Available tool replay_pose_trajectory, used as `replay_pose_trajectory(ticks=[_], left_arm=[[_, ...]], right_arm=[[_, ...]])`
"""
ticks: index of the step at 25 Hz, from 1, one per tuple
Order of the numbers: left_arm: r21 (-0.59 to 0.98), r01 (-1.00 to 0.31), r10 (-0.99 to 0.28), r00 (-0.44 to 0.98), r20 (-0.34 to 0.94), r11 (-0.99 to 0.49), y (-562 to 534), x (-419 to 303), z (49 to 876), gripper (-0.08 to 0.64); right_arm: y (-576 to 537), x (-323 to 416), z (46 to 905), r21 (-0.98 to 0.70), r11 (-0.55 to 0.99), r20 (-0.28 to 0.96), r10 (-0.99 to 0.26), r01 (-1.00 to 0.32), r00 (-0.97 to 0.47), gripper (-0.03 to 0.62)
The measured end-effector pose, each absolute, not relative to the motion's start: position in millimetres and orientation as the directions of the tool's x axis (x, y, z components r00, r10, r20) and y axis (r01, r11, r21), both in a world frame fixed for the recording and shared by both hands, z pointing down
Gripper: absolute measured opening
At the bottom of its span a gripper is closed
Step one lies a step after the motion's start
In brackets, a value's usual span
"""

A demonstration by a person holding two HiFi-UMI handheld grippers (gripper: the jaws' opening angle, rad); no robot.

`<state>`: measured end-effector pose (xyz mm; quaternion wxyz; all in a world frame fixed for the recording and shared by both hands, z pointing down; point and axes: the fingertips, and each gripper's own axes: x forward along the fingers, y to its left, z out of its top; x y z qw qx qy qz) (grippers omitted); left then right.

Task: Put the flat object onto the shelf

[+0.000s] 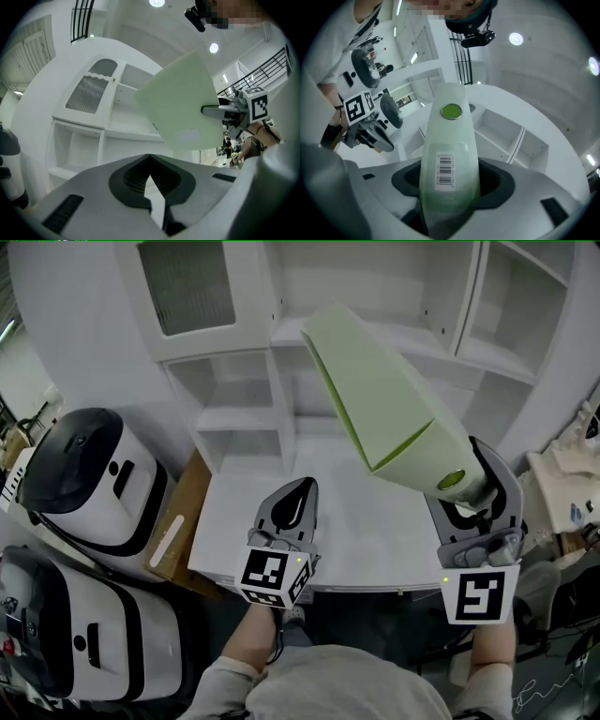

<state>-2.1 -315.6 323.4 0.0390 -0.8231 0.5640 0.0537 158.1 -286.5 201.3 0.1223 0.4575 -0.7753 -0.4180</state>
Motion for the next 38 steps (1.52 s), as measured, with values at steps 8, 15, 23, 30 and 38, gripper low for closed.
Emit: replay_pose_trajectory(ticks=[8,15,23,30,38], left_arm=[[-0.008,-0.926,-0.914,0.375,-0.156,-0.378,-334.7,-23.0,313.5,0.012],[-0.009,-0.919,-0.907,0.39,-0.159,-0.393,-355.0,-41.9,311.9,0.012],[0.003,-0.914,-0.904,0.4,-0.15,-0.405,-376.4,-67.5,318.6,0.012],[0.012,-0.907,-0.899,0.415,-0.138,-0.421,-398.0,-88.4,325.4,0.012],[0.025,-0.901,-0.895,0.427,-0.126,-0.434,-421.7,-105.6,330.0,0.012]], right_arm=[[-314.0,136.3,157.7,0.915,0.042,-0.194,-0.827,-0.402,-0.527,0.282],[-368.4,109.8,157.4,0.975,-0.023,-0.129,-0.868,-0.22,-0.48,0.282],[-420.7,81.1,171.6,0.99,-0.011,-0.075,-0.892,-0.144,-0.446,0.282],[-460.7,62.4,190.8,0.999,-0.002,-0.022,-0.916,-0.05,-0.401,0.285],[-503.7,48.8,194.0,1.0,0.013,0.009,-0.931,-0.01,-0.365,0.285]])
